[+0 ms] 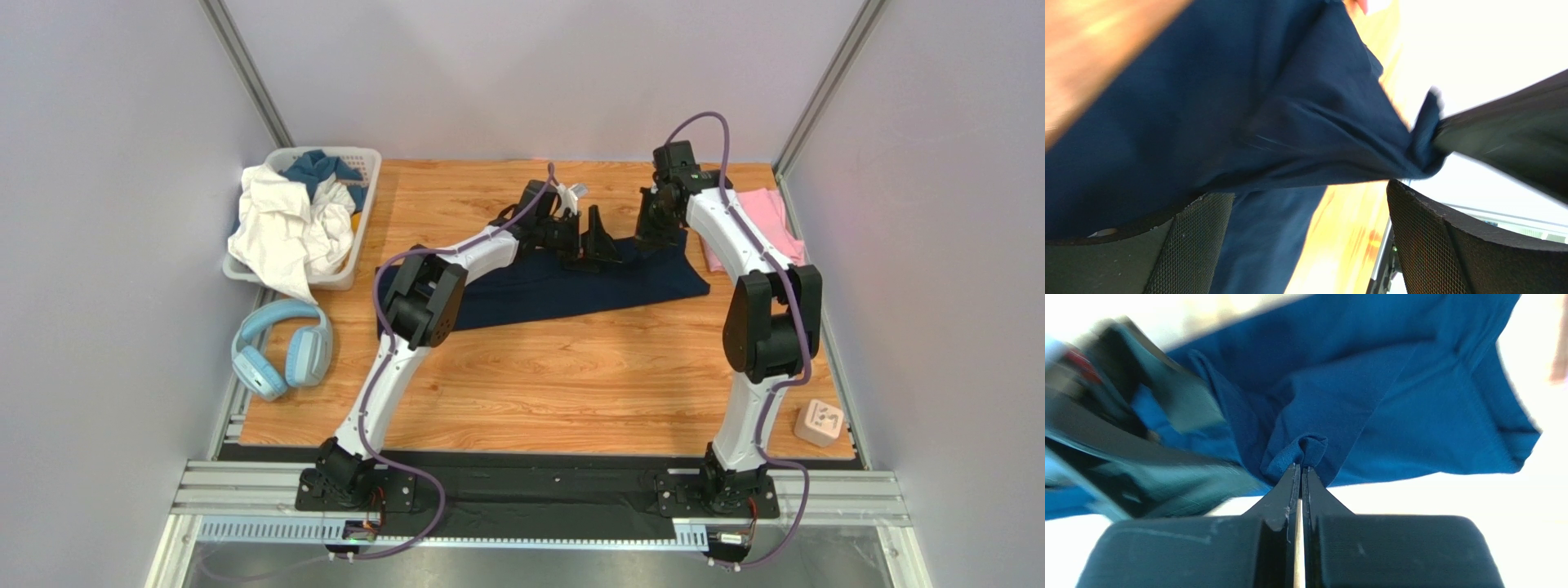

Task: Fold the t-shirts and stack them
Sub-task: Fold the other side of the tshirt into a rectangle

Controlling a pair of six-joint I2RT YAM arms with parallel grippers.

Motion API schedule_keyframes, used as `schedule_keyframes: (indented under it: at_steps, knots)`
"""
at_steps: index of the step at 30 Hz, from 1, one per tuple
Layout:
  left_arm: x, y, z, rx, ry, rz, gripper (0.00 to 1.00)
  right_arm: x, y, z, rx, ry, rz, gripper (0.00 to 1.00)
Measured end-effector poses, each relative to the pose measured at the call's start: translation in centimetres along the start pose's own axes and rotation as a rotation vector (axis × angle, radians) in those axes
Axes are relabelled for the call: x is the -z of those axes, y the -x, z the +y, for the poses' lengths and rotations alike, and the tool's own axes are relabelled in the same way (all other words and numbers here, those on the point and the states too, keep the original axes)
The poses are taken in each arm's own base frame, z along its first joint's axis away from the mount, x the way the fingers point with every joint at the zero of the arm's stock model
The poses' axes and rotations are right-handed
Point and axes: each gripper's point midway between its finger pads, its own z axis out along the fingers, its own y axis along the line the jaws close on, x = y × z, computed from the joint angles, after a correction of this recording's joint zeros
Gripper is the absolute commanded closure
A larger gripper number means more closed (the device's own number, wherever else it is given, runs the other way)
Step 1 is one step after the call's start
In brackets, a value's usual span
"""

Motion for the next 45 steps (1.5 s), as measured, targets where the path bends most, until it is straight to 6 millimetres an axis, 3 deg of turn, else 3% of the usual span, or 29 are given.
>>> schedule_keyframes:
  at_steps: [7, 10, 13, 17, 20, 25, 28, 33, 37, 40, 43, 45]
  knots:
    - [1.6, 1.3, 1.3, 0.012, 0.005, -0.014, 0.0, -2.3, -5.8, -0.4, 0.023, -0.035, 0.133, 1.0]
    - [1.9, 1.4, 1.4, 0.011, 0.002, -0.014, 0.0, -2.7, -7.2, -0.3, 0.034, -0.042, 0.165, 1.0]
    - [1.9, 1.4, 1.4, 0.009, -0.002, -0.01, 0.0, -2.9, -7.7, -0.1, 0.041, -0.041, 0.174, 0.84]
    - [2.0, 1.3, 1.4, 0.007, -0.003, -0.006, 0.0, -3.3, -8.1, -0.3, 0.036, -0.055, 0.19, 0.47]
    - [2.1, 1.3, 1.5, 0.007, -0.003, -0.003, 0.0, -3.5, -8.6, -1.0, 0.037, -0.092, 0.209, 0.35]
    - [3.7, 2.1, 1.6, 0.018, 0.0, -0.004, 0.0, -3.0, -8.2, -2.3, 0.032, -0.162, 0.218, 0.38]
    - [5.6, 3.7, 1.3, 0.025, 0.004, -0.032, 0.0, -2.2, -6.1, -2.1, 0.002, -0.158, 0.171, 0.4]
    - [11.9, 8.3, -1.8, -0.024, -0.014, -0.139, 0.0, -0.7, -1.9, -1.2, -0.076, -0.09, 0.078, 0.44]
    - [17.2, 10.7, -5.8, -0.098, -0.034, -0.221, 0.0, -0.3, -0.9, -1.0, -0.119, -0.049, 0.061, 0.51]
    - [20.0, 10.7, -8.7, -0.154, -0.05, -0.249, 0.0, -1.4, -1.1, -0.6, -0.144, -0.02, 0.092, 0.52]
    - [20.7, 9.3, -10.6, -0.179, -0.072, -0.226, 0.0, -3.5, -1.8, -0.9, -0.167, -0.017, 0.139, 0.52]
    - [20.6, 7.7, -10.6, -0.168, -0.075, -0.194, 0.0, -4.7, -2.7, -1.4, -0.182, -0.028, 0.179, 0.5]
